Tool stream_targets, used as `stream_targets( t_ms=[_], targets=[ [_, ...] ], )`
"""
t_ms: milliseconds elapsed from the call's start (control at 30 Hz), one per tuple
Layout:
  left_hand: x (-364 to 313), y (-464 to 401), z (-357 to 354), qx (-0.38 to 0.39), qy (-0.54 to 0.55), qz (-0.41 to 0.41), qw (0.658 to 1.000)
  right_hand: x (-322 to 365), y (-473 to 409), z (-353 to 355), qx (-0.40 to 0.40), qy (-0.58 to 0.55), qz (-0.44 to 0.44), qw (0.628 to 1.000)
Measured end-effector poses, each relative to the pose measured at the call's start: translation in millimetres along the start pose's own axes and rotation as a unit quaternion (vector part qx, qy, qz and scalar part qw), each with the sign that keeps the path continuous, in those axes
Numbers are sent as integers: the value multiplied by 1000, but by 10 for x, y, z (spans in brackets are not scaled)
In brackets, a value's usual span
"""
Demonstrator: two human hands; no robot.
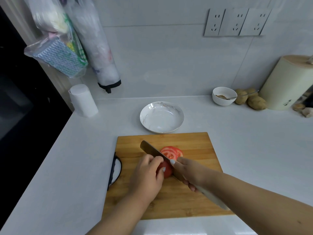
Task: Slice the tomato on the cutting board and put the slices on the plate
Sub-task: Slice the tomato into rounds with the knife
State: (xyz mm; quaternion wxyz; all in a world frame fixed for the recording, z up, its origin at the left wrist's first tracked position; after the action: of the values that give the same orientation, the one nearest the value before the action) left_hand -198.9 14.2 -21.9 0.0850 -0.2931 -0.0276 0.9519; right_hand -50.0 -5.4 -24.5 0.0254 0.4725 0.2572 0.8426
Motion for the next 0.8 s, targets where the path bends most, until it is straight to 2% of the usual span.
stream_targets(
  t_ms=[200, 467, 800],
  targets=[
    [83, 17, -31, 13, 71, 66, 995, 45, -2, -9, 7, 19, -4, 1000],
    [-84, 163, -95, -39, -3, -41, 998, 36, -36, -38, 9, -1, 1, 1000],
    [45, 82, -40, -3, 67, 41, 997, 13, 15, -7, -3, -34, 8, 999]
  ],
)
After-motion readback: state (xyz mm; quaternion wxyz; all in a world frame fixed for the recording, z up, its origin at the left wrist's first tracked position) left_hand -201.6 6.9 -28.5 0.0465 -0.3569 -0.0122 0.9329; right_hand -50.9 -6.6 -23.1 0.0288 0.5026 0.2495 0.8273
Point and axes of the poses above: each hand's wrist, its own y-axis away from the middle knuckle, its own z-axis out of the back of the hand, x = y × z, the point moved 6 cm from there along -y, towards the middle knuckle, and after that the axes turned 12 degrees about z, right-handed, at the moved point
